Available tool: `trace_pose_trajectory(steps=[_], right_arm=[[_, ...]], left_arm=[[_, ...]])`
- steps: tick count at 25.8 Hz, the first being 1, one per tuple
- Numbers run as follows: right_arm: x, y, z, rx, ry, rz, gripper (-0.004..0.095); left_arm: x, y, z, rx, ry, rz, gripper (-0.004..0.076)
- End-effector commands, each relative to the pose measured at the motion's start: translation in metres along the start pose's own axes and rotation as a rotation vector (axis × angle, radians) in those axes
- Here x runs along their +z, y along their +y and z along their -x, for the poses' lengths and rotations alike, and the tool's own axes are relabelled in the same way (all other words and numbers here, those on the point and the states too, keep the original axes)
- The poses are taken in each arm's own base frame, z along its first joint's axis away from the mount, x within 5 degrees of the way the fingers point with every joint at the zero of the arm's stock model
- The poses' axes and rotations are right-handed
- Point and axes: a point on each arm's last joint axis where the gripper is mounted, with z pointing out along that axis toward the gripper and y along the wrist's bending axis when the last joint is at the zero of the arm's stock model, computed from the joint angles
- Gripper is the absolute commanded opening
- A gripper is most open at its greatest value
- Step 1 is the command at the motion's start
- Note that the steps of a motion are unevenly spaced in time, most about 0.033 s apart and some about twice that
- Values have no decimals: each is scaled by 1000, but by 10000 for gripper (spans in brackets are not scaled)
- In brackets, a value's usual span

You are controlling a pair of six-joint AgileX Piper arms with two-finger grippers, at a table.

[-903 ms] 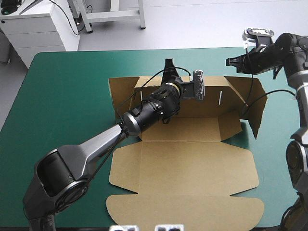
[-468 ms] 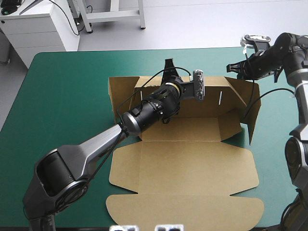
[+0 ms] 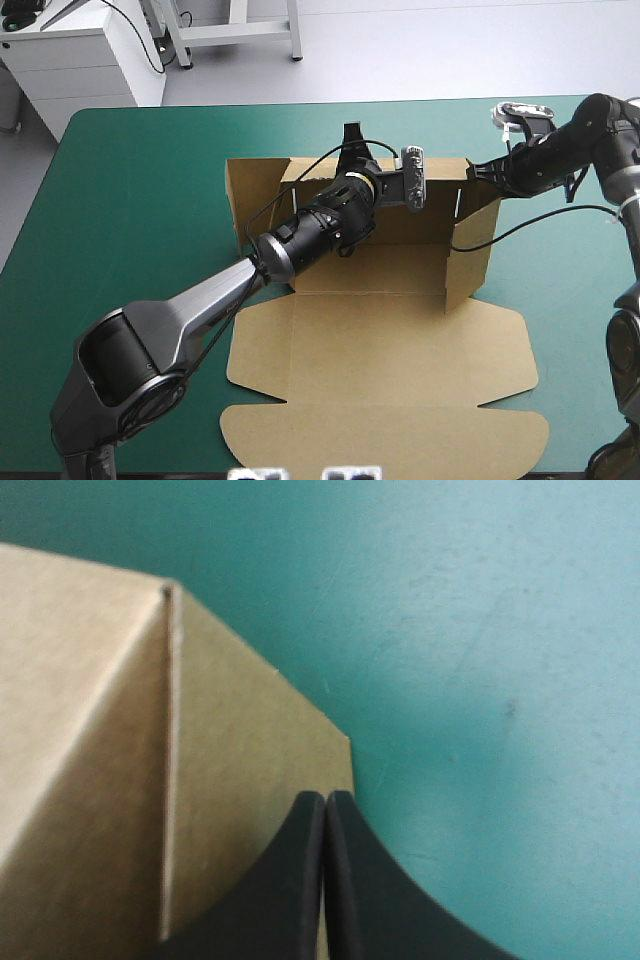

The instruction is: Fold the box

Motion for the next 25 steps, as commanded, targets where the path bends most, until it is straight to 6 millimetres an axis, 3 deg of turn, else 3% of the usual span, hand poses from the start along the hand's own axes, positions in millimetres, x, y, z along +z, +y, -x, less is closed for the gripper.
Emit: trace_pose_trajectory(steps=[1, 8, 16, 21, 25], right_arm=[[-29, 18, -6, -49, -103, 75, -20], [-11, 25, -27, -6, -178, 209, -20], [15, 31, -68, -44, -300, 341, -20], [47, 34, -105, -75, -323, 481, -17], [41, 41, -130, -111, -280, 507, -13]], left_arm=[[-9, -4, -1, -109, 18, -80, -8], [-9, -4, -1, -109, 16, -79, -8], [-9, -3, 0, -109, -1, -71, -8], [-9, -3, 1, -111, -3, -71, -8], [-9, -3, 1, -111, -4, -71, -8]])
